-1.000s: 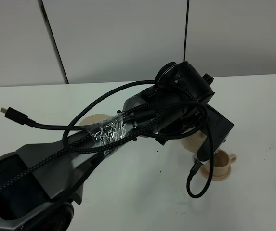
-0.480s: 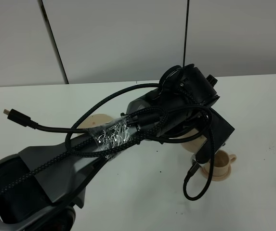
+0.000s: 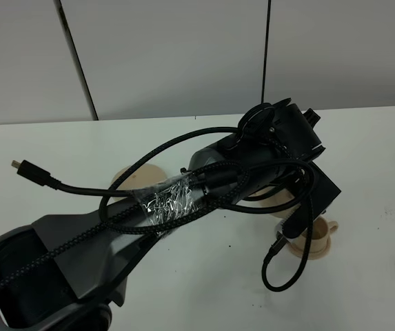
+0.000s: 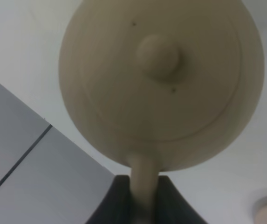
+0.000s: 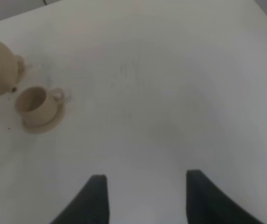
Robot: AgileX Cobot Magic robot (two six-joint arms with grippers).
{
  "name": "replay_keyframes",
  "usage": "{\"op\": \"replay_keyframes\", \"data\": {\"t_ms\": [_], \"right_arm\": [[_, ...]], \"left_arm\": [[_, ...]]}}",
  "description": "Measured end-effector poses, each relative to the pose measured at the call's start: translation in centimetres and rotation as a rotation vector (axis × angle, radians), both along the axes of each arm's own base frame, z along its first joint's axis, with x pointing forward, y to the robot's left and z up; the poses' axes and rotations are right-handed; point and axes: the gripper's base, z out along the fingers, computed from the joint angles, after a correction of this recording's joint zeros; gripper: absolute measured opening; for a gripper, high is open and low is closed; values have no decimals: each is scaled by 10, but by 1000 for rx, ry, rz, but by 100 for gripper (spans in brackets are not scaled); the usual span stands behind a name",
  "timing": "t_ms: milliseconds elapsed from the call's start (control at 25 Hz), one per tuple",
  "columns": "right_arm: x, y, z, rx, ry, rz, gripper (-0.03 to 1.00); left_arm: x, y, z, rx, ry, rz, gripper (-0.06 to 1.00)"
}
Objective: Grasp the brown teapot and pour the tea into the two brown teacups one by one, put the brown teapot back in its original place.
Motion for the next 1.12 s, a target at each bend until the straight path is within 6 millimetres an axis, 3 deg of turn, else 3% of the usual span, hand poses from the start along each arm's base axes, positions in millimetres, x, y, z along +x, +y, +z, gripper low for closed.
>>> {"op": "replay_keyframes", "data": {"t_ms": [1120], "right_arm": [[0,0,0,-1,0,0,38]], "left_arm": [[-1,0,2,62,-32,-20,17]]}}
